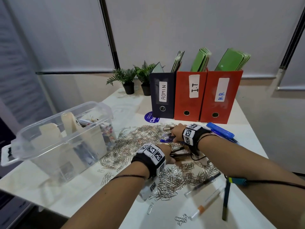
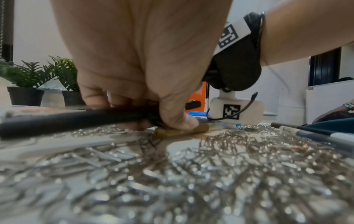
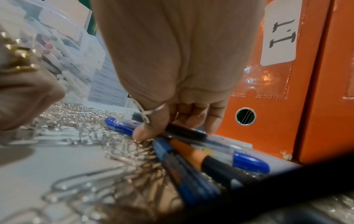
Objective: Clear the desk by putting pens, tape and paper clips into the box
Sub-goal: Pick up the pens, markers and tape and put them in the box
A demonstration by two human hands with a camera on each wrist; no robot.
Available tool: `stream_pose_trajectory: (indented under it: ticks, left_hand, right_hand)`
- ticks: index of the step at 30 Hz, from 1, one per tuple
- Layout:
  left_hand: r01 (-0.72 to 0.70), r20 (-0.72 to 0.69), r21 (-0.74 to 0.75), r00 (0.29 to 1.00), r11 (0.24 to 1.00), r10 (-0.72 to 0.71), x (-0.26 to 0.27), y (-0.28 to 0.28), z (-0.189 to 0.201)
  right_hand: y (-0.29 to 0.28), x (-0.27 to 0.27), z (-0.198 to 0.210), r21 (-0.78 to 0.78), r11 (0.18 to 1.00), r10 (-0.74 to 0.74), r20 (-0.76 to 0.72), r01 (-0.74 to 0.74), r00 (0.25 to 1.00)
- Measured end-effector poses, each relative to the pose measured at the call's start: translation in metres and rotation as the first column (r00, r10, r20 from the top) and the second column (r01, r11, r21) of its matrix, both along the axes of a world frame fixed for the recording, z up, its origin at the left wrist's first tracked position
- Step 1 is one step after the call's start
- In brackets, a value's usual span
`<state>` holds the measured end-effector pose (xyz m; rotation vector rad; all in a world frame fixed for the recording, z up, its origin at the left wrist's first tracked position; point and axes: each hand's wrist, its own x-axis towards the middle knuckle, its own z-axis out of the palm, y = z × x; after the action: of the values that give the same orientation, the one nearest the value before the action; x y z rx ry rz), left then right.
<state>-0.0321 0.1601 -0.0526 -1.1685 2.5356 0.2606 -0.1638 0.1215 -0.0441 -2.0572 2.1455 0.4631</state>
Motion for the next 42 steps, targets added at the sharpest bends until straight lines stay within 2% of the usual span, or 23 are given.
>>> stream_pose_trajectory:
  ticks: [8,14,17,20,23,24,26,30,32,34,36,38,40,42]
  left_hand:
    - [0.011,0.101,-0.223,0.995,0.975,0.012,0.002,0.006,0.008]
    - [-0.152,-0.118,-0.316,0.986,0.936,0.12,0.067,-0.001,0.048]
    - [-0.231,-0.175,-0.38,0.969,0.896,0.176,0.113,-0.003,0.077]
    - [-0.331,-0.246,-0.367,0.936,0.869,0.252,0.158,-0.001,0.105]
    - [-0.477,-0.389,-0.332,0.855,0.813,0.343,0.198,0.0,0.13]
    - [-0.54,-0.462,-0.299,0.803,0.787,0.375,0.209,-0.001,0.137]
    - [-0.67,-0.584,-0.221,0.673,0.709,0.454,0.229,-0.01,0.143]
    - [-0.838,-0.692,0.002,0.393,0.546,0.605,0.257,-0.036,0.137]
    - [-0.849,-0.687,0.134,0.292,0.511,0.665,0.264,-0.046,0.133]
    - [-0.828,-0.663,0.251,0.229,0.501,0.712,0.267,-0.054,0.131]
    - [-0.819,-0.625,0.293,0.226,0.493,0.747,0.266,-0.059,0.129]
    - [-0.819,-0.602,0.287,0.249,0.497,0.758,0.261,-0.062,0.128]
    - [-0.815,-0.589,0.253,0.299,0.522,0.751,0.257,-0.065,0.124]
    - [-0.794,-0.59,0.255,0.325,0.553,0.739,0.251,-0.065,0.119]
  right_hand:
    - [-0.002,0.004,0.013,-0.064,0.997,-0.04,0.129,0.049,0.991]
    - [0.001,0.03,0.076,-0.249,0.967,0.133,0.333,-0.049,0.933]
    - [0.001,0.062,0.111,-0.337,0.938,0.229,0.419,-0.083,0.879]
    - [-0.012,0.098,0.133,-0.399,0.915,0.288,0.548,-0.058,0.785]
    - [-0.028,0.137,0.139,-0.397,0.918,0.299,0.723,0.021,0.624]
    - [-0.032,0.15,0.139,-0.386,0.922,0.293,0.759,0.039,0.582]
    - [-0.035,0.18,0.135,-0.351,0.935,0.267,0.788,0.049,0.555]
    - [-0.04,0.238,0.126,-0.266,0.962,0.247,0.731,-0.068,0.636]
    - [-0.04,0.26,0.127,-0.223,0.968,0.24,0.663,-0.118,0.709]
    - [-0.039,0.277,0.128,-0.193,0.973,0.225,0.655,-0.128,0.721]
    - [-0.038,0.288,0.128,-0.202,0.967,0.248,0.624,-0.154,0.741]
    - [-0.042,0.292,0.123,-0.218,0.967,0.243,0.647,-0.129,0.723]
    - [-0.049,0.294,0.113,-0.233,0.97,0.223,0.713,-0.075,0.665]
    - [-0.053,0.291,0.104,-0.239,0.971,0.207,0.808,-0.013,0.552]
